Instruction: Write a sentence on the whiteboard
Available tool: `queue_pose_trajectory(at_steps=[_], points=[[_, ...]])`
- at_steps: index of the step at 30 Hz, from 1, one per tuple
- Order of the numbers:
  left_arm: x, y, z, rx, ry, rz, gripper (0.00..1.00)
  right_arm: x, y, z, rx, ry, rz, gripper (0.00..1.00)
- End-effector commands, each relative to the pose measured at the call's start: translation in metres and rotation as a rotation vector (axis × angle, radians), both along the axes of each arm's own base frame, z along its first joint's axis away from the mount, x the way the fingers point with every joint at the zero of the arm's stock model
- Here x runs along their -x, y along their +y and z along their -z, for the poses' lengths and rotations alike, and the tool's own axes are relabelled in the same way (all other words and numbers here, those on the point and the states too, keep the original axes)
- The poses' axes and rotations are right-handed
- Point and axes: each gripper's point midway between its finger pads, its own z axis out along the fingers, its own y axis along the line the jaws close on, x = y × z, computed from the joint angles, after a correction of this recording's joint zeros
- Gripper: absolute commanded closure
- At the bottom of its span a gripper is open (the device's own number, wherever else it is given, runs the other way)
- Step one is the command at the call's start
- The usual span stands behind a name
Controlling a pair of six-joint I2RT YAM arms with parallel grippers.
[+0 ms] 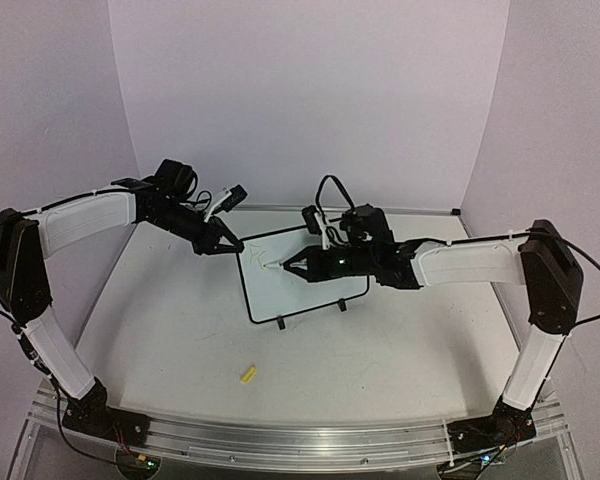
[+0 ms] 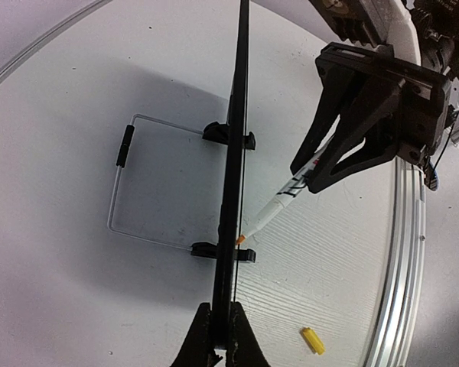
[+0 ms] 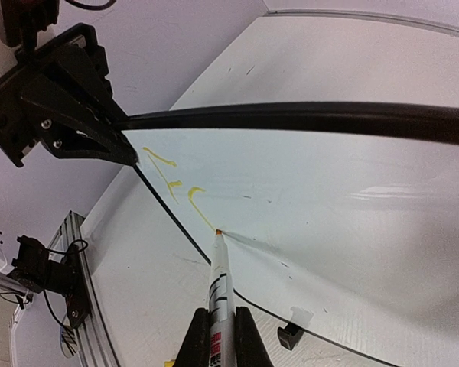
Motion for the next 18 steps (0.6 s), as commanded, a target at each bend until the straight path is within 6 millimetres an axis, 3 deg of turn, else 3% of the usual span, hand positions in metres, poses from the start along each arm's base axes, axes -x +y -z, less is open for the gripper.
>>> queue_pose_trajectory(at_steps=[1,12,18], points=[[0.014,0.002,0.016,-0.063,0.046,0.014,1.0,-0.018,-0.007,-0.051,-0.093,-0.103,0.09,1.0],[0.014,0.003,0.015,-0.062,0.044,0.014,1.0,-0.021,-0.005,-0.064,-0.135,-0.12,0.102,1.0],[0.015,0.002,0.015,-0.062,0.044,0.016,1.0,-0.021,-0.006,-0.059,-0.129,-0.115,0.106,1.0]])
